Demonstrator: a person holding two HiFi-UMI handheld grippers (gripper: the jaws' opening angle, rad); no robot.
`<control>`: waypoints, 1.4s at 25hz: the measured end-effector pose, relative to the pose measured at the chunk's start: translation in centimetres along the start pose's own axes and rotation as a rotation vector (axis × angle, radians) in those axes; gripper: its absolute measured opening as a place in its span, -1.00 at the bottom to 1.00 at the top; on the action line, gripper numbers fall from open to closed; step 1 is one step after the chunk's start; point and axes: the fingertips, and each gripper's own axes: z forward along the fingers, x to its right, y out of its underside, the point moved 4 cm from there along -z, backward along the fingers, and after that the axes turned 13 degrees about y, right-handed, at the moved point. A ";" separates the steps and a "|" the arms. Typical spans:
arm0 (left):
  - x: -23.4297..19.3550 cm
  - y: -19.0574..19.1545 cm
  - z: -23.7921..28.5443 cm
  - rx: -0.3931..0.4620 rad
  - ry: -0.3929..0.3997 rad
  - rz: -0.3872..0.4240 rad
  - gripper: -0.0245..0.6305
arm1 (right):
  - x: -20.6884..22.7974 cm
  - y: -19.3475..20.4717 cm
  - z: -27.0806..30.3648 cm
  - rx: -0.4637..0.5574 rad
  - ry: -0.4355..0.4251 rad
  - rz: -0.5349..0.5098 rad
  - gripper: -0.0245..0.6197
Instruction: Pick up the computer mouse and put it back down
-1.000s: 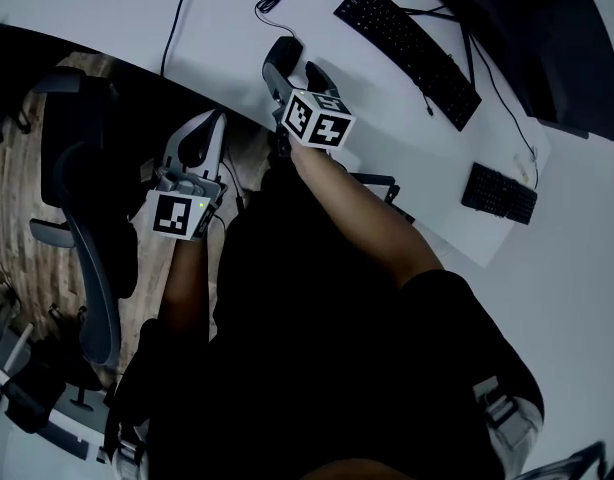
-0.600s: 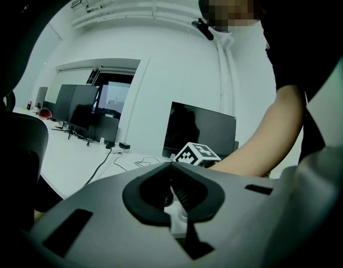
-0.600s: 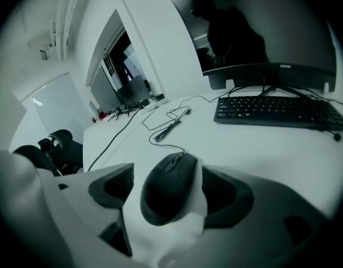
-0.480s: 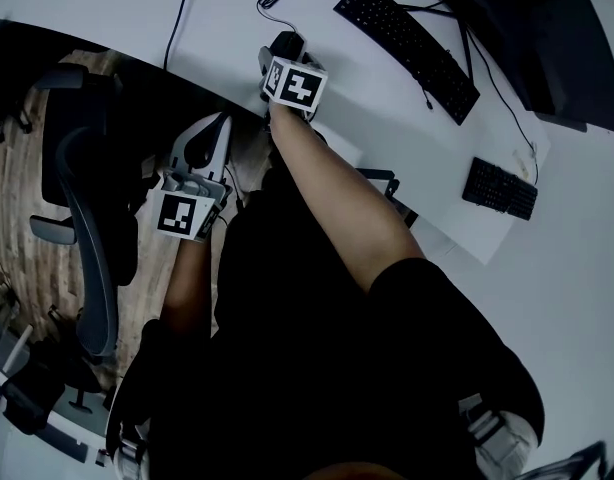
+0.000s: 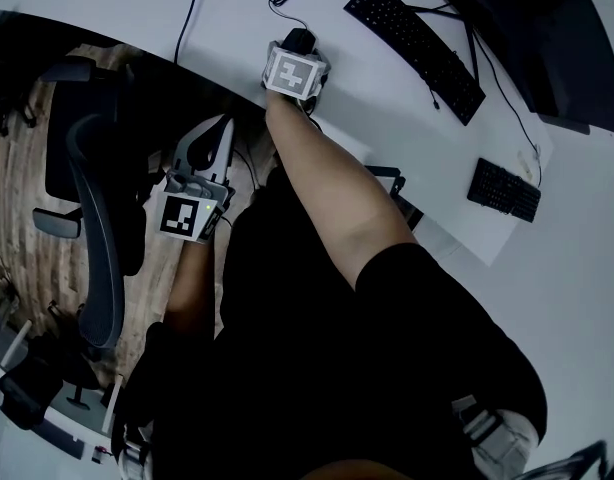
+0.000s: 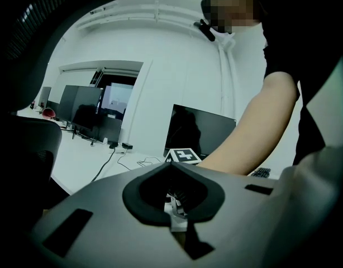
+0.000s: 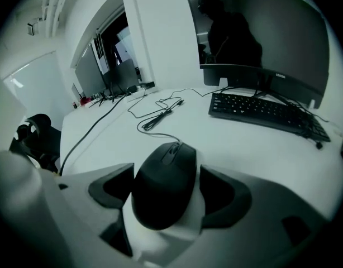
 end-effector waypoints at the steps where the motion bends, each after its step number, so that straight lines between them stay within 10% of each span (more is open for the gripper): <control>1: 0.0 0.0 -0.3 0.000 -0.004 -0.001 -0.94 | 0.0 0.1 0.0 -0.005 0.010 -0.015 0.20; 9: 0.1 0.3 -1.4 0.010 -0.012 -0.020 -0.94 | 0.6 0.4 -0.4 -0.003 -0.077 -0.157 0.11; 35: -2.0 -8.6 -0.5 0.108 -0.017 0.061 -0.94 | 11.2 -20.3 -23.2 0.810 -0.676 -0.162 0.10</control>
